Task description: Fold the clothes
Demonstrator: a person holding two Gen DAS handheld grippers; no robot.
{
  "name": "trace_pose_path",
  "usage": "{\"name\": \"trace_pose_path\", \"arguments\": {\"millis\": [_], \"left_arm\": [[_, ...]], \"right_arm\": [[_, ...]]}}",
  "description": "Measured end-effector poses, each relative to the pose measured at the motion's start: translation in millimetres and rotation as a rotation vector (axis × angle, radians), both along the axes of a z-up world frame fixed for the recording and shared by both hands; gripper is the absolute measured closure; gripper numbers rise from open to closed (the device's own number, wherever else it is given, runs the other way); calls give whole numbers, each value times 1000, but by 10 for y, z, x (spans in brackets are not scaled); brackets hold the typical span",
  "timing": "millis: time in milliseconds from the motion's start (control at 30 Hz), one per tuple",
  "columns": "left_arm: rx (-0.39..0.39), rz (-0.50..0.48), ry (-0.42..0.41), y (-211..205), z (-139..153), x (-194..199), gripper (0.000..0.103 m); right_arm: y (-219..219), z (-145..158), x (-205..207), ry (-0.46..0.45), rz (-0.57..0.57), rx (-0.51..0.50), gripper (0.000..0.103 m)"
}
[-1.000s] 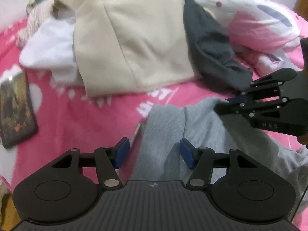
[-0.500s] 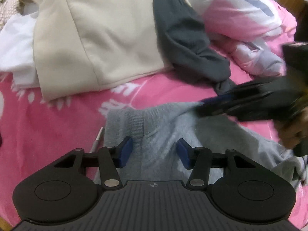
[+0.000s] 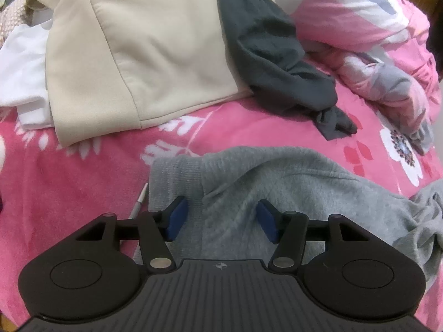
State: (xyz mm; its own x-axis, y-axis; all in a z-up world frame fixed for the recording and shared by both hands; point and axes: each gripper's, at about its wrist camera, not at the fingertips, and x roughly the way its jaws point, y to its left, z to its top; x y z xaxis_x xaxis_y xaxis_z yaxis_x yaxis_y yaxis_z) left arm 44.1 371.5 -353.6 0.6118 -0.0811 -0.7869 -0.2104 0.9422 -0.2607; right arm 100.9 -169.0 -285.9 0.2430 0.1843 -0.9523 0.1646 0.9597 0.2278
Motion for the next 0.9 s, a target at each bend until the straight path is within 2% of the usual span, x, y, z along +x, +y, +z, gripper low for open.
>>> {"name": "trace_pose_path", "arguments": {"millis": [167,333,467,567,667,700,733,767,833,900], "left_arm": [[21,11,18,-42,7,32,45],[41,23,35,-83,14,59,44],[57,32,49,-116,20,81,44],[73,37,60,-149,24,100,43],[97,42,74,-193,25,118,43],[106,42,79,-208,26,125,43],[114,42,84,-220,27,133,43],[122,42,89,-232,27,141,42],[136,44,98,-256,27,154,42],[148,49,103,-280,22,163,42]], "right_arm": [[-573,-104,-296,14,-155,-6,65],[-1219,-229,-499,-22,-409,57,54],[-1905,-433,-681,-85,-689,185,49],[-2338,-658,-808,-127,-881,249,40],[-2633,-995,-815,-129,-1006,362,34],[-2682,-1078,-784,-139,-1028,394,27],[-2702,-1109,-731,-164,-1035,411,14],[-2705,-1103,-650,-201,-1029,425,12],[-2689,-1060,-445,-268,-985,434,16],[-2707,-1064,-248,-291,-950,443,16]]}}
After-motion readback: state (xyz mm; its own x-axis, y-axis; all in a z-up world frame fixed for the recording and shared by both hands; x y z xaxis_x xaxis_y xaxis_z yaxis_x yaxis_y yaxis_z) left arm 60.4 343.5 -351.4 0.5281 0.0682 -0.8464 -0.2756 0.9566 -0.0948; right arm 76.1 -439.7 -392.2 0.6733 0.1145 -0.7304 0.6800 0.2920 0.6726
